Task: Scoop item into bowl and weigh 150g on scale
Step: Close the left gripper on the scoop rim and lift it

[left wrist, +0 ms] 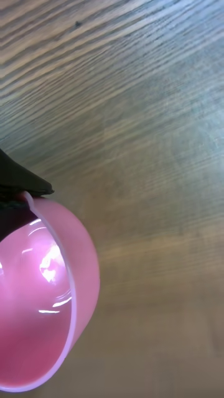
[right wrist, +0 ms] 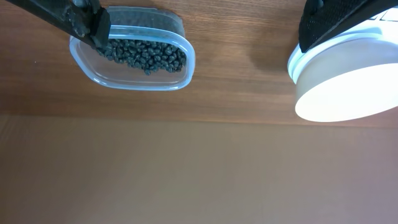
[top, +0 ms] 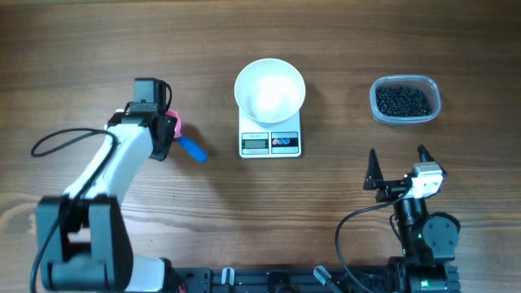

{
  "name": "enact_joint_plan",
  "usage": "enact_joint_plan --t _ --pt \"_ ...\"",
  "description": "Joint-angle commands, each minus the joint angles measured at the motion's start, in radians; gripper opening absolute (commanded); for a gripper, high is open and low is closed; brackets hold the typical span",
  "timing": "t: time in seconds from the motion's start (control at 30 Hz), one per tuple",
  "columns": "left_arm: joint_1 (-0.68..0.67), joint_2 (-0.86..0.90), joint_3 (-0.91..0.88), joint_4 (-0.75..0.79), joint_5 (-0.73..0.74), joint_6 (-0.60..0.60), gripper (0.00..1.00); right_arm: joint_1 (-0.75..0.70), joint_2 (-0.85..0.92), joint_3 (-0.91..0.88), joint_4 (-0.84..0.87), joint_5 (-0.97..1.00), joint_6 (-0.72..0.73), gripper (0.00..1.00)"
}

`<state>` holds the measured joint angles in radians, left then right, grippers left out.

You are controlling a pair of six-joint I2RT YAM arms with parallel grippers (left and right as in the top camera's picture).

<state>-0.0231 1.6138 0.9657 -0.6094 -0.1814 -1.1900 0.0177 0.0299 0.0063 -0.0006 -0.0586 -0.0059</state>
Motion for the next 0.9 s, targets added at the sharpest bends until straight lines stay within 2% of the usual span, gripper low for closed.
enact_joint_plan --t 0.0,0.07,0.13,0.27,0.37,0.5,0.87 --pt "0.008 -0.051 -0.004 -0.002 0.055 0.044 0.04 0.002 -0.001 -0.001 0.002 0.006 -0.013 1.00" --pt "0.008 -0.051 -0.004 -0.013 0.057 0.085 0.04 0.002 -0.001 -0.001 0.002 0.006 -0.013 1.00" --pt "0.008 -0.051 -0.004 -0.033 0.058 0.076 0.04 0.002 -0.001 -0.001 0.002 0.006 -0.013 1.00" --pt "0.008 -0.068 -0.004 -0.108 0.058 -0.092 0.04 0.002 -0.001 -0.001 0.002 0.006 -0.013 1.00" --pt "0.008 -0.114 -0.004 -0.196 0.070 -0.272 0.04 0.002 -0.001 -0.001 0.002 0.006 -0.013 1.00" --pt "0.008 -0.168 -0.004 -0.204 0.148 -0.284 0.04 0.002 -0.001 -0.001 0.002 0.006 -0.013 1.00" --pt "0.008 -0.267 -0.004 -0.240 0.168 -0.285 0.04 0.002 -0.001 -0.001 0.002 0.006 -0.013 1.00"
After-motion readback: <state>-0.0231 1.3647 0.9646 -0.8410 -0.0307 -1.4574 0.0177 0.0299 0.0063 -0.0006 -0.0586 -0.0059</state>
